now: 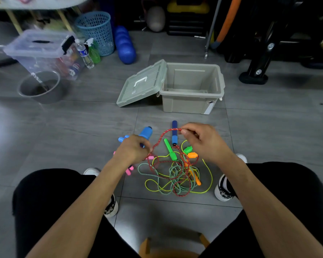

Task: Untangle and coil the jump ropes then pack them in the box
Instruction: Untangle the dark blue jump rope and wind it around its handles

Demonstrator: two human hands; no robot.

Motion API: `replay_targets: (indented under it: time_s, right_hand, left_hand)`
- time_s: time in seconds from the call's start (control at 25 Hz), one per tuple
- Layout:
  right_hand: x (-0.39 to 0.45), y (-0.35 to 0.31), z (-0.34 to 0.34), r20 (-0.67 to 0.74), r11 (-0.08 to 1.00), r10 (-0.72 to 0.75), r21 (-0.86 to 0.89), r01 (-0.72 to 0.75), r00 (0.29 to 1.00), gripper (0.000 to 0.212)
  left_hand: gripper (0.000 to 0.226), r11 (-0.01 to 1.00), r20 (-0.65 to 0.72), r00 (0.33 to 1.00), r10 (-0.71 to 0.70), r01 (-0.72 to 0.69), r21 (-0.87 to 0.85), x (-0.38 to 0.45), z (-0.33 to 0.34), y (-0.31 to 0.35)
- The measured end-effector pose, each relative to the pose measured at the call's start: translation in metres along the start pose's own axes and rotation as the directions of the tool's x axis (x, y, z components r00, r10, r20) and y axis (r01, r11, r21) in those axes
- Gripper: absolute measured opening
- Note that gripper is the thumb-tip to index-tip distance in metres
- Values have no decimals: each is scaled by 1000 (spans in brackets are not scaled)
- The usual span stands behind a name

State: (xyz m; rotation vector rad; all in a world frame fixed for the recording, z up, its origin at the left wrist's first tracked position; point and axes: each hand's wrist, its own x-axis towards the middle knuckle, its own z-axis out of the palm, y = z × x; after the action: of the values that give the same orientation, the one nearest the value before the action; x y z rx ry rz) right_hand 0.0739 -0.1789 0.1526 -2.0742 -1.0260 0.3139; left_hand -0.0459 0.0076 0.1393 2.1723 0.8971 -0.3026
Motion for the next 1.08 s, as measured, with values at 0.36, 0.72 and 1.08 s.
replay_targets:
  time_s: [0.36,0.72,1.08]
  right_hand:
    - [-3,2,6,110,996,-68,68,61,992,17]
    - [-3,14,5,107,989,118,-98,-108,987,19]
    - [0,4,13,113,998,-59,33,55,992,18]
  left_hand:
    - [8,855,-250,873,419,-472,-213,-18,12,22]
    - [18,999,-83,996,-17,13,-47,1,-9,-1]
    - [10,871,-226,896,383,-431,-234,-19,3,20]
